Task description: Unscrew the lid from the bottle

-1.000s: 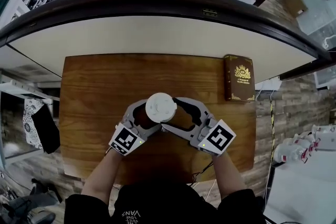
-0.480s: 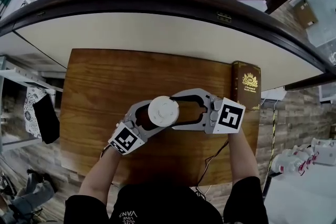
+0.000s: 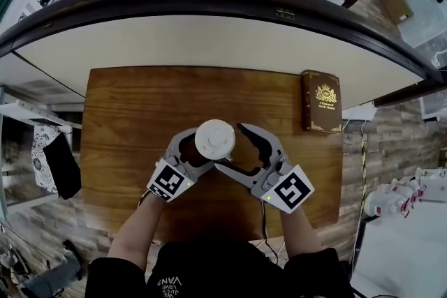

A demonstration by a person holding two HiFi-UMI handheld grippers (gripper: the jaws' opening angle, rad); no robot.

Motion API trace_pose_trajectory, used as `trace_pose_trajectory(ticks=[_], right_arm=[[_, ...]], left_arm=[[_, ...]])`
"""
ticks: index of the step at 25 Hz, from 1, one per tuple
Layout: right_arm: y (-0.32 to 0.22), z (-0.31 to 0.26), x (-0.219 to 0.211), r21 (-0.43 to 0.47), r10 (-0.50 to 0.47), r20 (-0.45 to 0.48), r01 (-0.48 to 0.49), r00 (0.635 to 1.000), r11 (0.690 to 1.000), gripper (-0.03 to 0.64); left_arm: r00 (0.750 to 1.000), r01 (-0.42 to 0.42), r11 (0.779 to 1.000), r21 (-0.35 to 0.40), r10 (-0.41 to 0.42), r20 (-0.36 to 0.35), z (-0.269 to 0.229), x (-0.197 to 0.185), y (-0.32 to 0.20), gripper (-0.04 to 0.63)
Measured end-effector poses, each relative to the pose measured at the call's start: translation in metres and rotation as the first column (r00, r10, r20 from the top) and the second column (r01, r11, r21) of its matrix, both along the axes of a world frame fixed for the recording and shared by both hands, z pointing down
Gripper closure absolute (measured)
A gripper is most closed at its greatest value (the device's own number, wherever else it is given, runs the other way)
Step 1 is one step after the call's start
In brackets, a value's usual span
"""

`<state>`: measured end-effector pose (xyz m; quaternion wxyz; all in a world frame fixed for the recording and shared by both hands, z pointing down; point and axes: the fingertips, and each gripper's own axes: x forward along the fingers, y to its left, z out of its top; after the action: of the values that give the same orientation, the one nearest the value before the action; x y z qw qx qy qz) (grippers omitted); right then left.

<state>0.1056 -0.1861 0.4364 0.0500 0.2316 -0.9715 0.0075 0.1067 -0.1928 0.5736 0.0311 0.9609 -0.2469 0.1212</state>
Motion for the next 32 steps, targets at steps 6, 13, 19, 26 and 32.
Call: trace_pose_trajectory(ticks=[6,13,19,26,32], right_arm=[[0.003,0.011,-0.006,-0.015,0.191,0.026,-0.191,0.981,0.982,0.285],[-0.003,0.015,-0.014,-0.017,0.144,0.009,-0.144,0.99,0.989,0.287],[-0.002,0.014,-0.016,-0.049,-0.186,-0.012,0.185,0.982,0.981,0.285],[0.001,0.014,-0.017,-0.084,-0.521,-0.012,0.518,0.854,0.851,0.284],[-0.001,0.007,-0.011,-0.068,-0.454,0.036,0.455,0.89,0.888,0.284]], left_arm=[[1.0,0.025,1.0,-0.012,-0.025,-0.011,0.001,0.0,0.0,0.253],[0.999,0.032,0.999,-0.015,-0.032,-0.002,0.003,-0.001,-0.001,0.255],[0.999,0.043,0.999,-0.009,-0.043,0.003,0.005,0.0,-0.001,0.256],[0.998,0.055,0.998,-0.009,-0.055,0.007,0.004,0.0,0.001,0.256],[0.998,0.067,0.998,-0.009,-0.067,0.006,0.004,0.0,-0.001,0.256]])
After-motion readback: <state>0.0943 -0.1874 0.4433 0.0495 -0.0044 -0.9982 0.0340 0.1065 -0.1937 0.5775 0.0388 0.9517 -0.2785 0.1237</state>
